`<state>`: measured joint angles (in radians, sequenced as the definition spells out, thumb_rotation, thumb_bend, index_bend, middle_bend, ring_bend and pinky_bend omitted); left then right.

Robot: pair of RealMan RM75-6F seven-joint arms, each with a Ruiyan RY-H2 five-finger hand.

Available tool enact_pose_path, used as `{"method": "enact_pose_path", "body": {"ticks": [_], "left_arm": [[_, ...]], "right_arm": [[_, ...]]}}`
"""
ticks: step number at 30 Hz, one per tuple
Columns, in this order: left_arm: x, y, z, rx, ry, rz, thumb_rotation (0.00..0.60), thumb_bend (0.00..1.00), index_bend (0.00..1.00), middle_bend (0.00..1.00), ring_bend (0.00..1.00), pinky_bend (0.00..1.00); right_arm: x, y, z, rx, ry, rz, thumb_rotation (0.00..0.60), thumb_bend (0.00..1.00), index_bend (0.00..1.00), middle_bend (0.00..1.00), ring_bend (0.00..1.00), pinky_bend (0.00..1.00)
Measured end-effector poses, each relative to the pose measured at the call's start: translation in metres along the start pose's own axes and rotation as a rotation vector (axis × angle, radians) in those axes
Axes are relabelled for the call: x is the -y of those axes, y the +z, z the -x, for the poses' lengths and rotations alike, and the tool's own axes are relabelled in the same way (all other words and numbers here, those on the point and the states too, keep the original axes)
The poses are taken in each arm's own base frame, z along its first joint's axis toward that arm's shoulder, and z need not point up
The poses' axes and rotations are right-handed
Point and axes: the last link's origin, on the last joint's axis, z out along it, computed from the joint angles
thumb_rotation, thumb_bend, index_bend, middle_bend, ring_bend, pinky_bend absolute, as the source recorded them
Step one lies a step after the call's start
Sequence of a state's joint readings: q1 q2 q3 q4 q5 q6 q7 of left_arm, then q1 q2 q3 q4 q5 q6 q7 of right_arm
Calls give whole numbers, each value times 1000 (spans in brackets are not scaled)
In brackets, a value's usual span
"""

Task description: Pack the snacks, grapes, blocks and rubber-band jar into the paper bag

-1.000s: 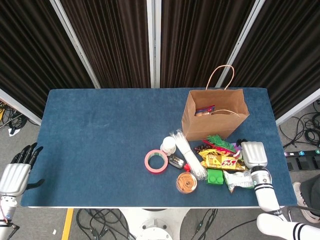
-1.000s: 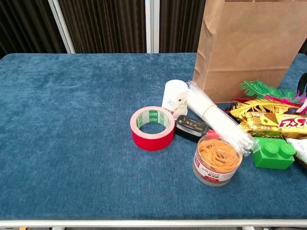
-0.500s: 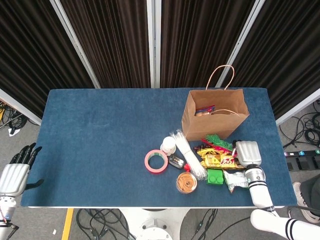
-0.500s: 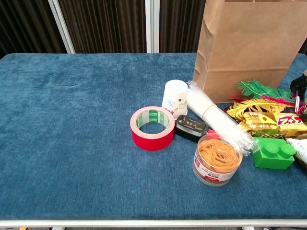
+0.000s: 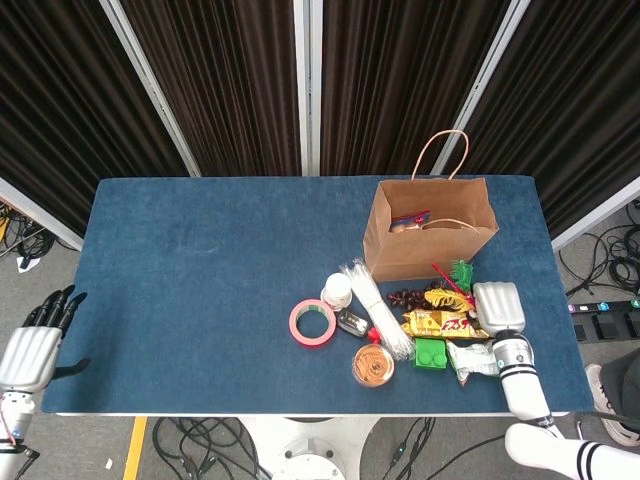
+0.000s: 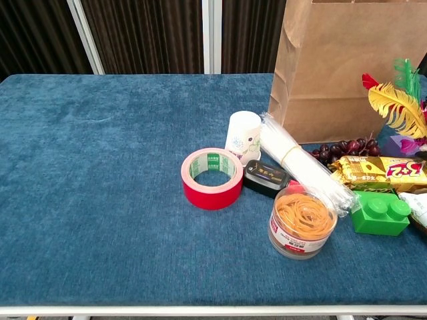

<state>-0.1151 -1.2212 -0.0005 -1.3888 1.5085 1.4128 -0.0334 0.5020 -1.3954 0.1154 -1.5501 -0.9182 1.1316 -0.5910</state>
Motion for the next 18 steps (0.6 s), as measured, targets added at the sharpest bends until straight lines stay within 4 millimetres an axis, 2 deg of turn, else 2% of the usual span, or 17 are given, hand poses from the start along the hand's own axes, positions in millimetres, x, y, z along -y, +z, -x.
{"method": "enact_pose_path", "body": {"ticks": [12, 18], "left_arm": [[-3, 1, 0, 1, -7, 6, 600, 109, 124, 126, 21, 210], [-5, 2, -1, -5, -9, 10, 600, 109, 124, 126, 20, 209]], "right_arm": [[14, -19, -24, -60, -8, -69, 600, 226, 657, 597, 831, 844], [36, -36, -53, -124, -28, -139, 600, 237, 671, 609, 831, 844]]}}
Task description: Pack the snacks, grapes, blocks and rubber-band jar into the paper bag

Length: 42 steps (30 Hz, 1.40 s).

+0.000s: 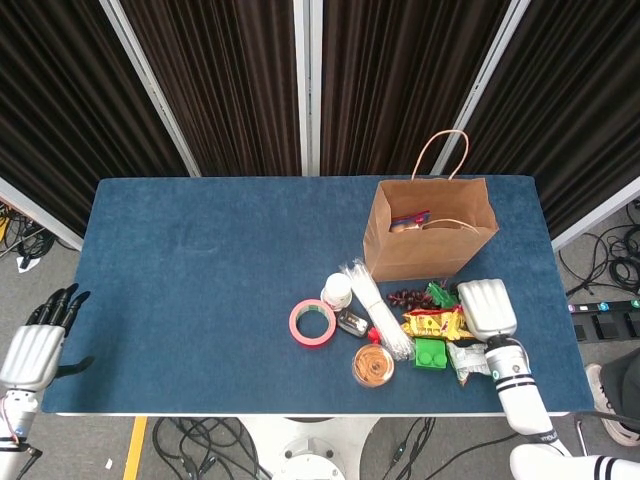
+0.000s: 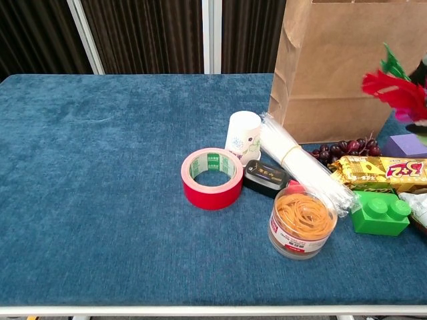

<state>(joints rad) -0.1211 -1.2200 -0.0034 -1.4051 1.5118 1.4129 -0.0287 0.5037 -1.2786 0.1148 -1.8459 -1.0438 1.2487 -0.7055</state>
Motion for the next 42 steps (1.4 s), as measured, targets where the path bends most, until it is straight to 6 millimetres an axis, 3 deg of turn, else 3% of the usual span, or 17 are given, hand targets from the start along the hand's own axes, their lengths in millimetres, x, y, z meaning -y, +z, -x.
{"method": "enact_pose_path", "body": {"ticks": [15, 26, 32, 42], "left_arm": [[-4, 1, -2, -10, -14, 12, 600, 106, 124, 126, 21, 209], [-2, -1, -3, -10, -19, 9, 600, 107, 124, 126, 20, 210], [0, 1, -7, -15, -16, 5, 600, 106, 124, 126, 20, 209], [1, 0, -4, -1, -6, 7, 600, 107, 124, 126, 20, 210]], "right_arm": [[67, -16, -102, -227, -152, -149, 600, 304, 706, 636, 831, 844], [117, 12, -179, -406, -215, -121, 600, 313, 716, 645, 831, 844], [115, 41, -208, -474, -225, -11, 600, 314, 716, 646, 831, 844], [74, 76, -215, -477, -218, 156, 600, 314, 716, 646, 831, 844]]}}
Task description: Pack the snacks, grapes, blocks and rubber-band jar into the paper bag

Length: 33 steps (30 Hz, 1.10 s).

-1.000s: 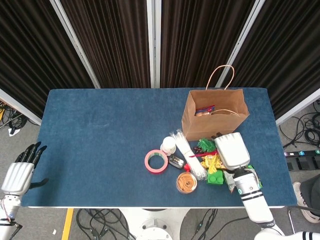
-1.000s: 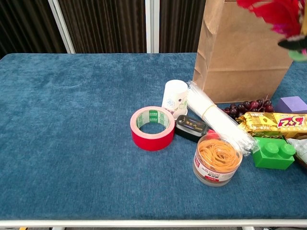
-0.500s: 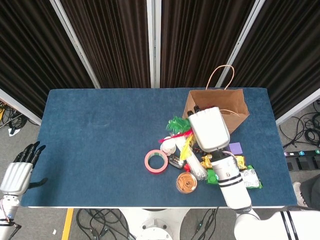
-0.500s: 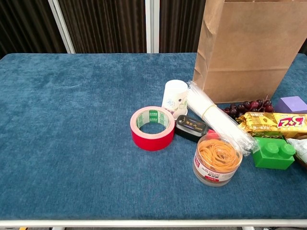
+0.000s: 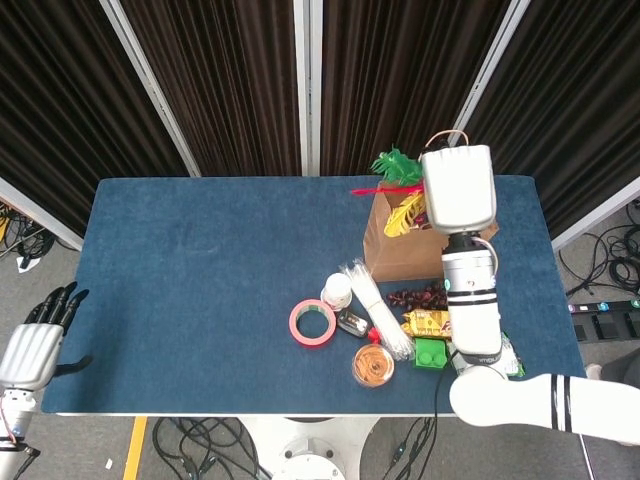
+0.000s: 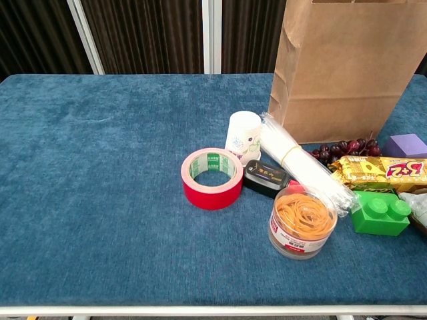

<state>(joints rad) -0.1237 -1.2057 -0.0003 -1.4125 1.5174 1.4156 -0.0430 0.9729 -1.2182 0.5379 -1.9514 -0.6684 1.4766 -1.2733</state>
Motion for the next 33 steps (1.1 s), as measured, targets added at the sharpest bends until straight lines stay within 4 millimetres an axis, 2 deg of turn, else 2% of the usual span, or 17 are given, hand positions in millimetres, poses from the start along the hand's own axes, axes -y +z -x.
{"method": "enact_pose_path", "body": {"ticks": [8, 14, 27, 33], "left_arm": [[0, -2, 2, 5, 9, -2, 600, 107, 124, 126, 21, 210], [0, -2, 4, 14, 20, -3, 600, 107, 124, 126, 20, 210], [4, -2, 6, 22, 24, -17, 600, 107, 124, 126, 21, 210], [6, -1, 6, 19, 21, -22, 600, 107, 124, 126, 20, 210]], "right_arm": [[-31, 14, 32, 51, -16, 66, 600, 313, 716, 645, 831, 844], [-41, 17, 61, 108, -20, 77, 600, 314, 718, 638, 830, 844], [-31, 20, 105, 191, -5, 60, 600, 291, 695, 610, 819, 844], [-25, 21, 108, 220, 3, 37, 600, 127, 607, 539, 798, 844]]}}
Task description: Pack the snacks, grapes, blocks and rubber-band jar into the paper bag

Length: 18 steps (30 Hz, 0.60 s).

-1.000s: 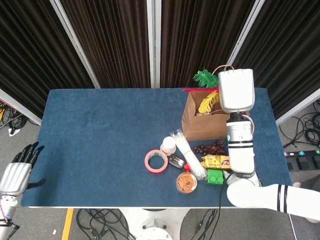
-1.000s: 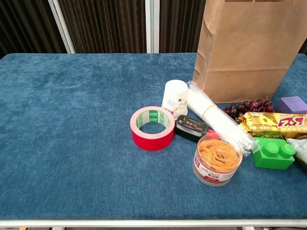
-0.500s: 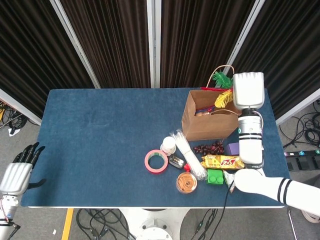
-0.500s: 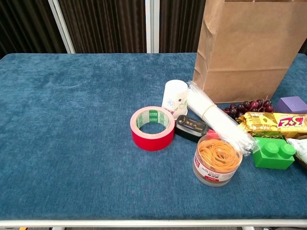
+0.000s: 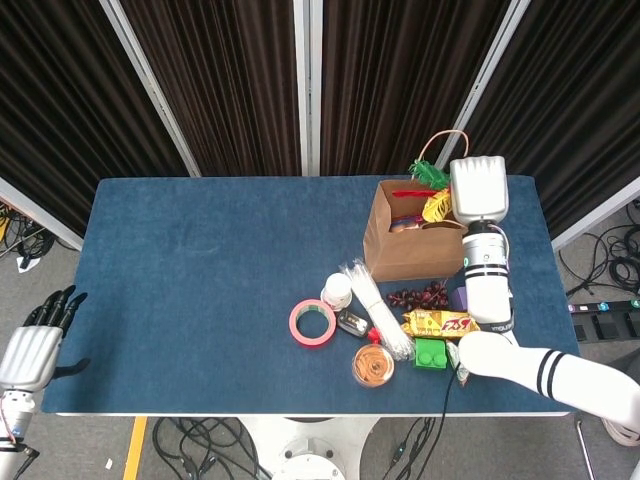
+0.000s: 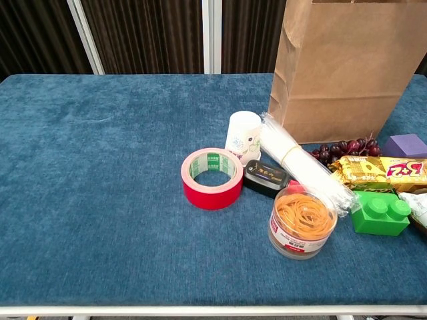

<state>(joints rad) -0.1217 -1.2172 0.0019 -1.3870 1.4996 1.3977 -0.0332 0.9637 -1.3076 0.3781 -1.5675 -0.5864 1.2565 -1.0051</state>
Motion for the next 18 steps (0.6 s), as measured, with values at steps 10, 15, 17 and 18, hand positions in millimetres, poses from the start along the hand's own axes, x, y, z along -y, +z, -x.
{"method": "enact_pose_path", "body": {"ticks": [10, 15, 17, 18], "left_arm": [[0, -1, 1, 5, 1, 0, 600, 107, 124, 126, 21, 209], [0, -1, 0, 0, -2, -1, 600, 107, 124, 126, 21, 209], [0, 0, 1, 1, -3, 2, 600, 107, 124, 126, 20, 210], [-1, 0, 1, 2, -3, 3, 600, 107, 124, 126, 20, 210]], "right_arm": [[-3, -3, 0, 37, 10, -15, 600, 0, 463, 405, 777, 844], [-4, -4, -5, 28, 34, -23, 600, 0, 375, 342, 772, 844], [-5, -5, -8, 29, 39, -26, 600, 0, 357, 324, 769, 844], [-5, -6, -9, 33, 43, -26, 600, 0, 342, 314, 768, 844]]}}
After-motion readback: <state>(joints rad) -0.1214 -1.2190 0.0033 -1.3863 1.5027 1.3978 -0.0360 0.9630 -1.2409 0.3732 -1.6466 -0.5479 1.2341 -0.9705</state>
